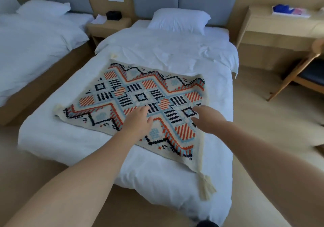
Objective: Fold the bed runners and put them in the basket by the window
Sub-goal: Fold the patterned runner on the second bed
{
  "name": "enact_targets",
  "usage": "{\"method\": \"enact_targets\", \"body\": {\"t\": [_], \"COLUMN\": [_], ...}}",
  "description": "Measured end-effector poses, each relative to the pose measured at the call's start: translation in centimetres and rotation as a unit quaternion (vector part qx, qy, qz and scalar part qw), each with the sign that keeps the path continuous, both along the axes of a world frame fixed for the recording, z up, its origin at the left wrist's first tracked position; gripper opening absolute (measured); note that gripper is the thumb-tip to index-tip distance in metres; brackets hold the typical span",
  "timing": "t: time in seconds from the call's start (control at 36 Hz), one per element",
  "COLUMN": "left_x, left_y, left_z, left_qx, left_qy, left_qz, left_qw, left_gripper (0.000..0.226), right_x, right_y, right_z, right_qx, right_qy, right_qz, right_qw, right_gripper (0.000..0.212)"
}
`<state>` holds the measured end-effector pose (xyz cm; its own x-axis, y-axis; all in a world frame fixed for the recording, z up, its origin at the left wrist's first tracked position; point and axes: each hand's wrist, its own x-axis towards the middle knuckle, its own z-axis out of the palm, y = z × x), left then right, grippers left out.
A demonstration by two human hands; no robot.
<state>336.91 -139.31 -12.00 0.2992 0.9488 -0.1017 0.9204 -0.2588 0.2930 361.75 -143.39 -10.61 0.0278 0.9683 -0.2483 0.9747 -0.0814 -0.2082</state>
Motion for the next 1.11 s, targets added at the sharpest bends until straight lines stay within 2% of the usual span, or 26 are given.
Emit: {"method": "enact_targets", "body": {"t": [0.31,0.64,0.86,1.11], "left_x": [4.6,6.1,8.3,11.7], "left_y": [6.2,14.6,19.7,27.6], "left_z": [-1.9,-3.8,-9.3,-18.9], "left_qx": [-0.036,-0.034,-0.08,-0.115], "left_qy": [0.029,0.066,0.09,0.145], "left_qz": [-0.105,-0.107,-0.136,-0.194], "left_qw": [0.993,0.991,0.983,0.964], "left_gripper": [0.056,0.055,0.059,0.062], "right_x": [1.9,3.3,5.0,6.3], "right_y": [2.3,11.4,14.9,19.6], "right_z": [-2.3,-7.2,-11.0,-18.2], "right_qx": [-0.008,-0.035,-0.077,-0.142], "right_qy": [0.02,0.057,0.045,0.019], "right_qz": [-0.1,-0.105,-0.118,-0.159], "right_qw": [0.995,0.992,0.989,0.977], "right_gripper": [0.043,0.038,0.04,0.043]}}
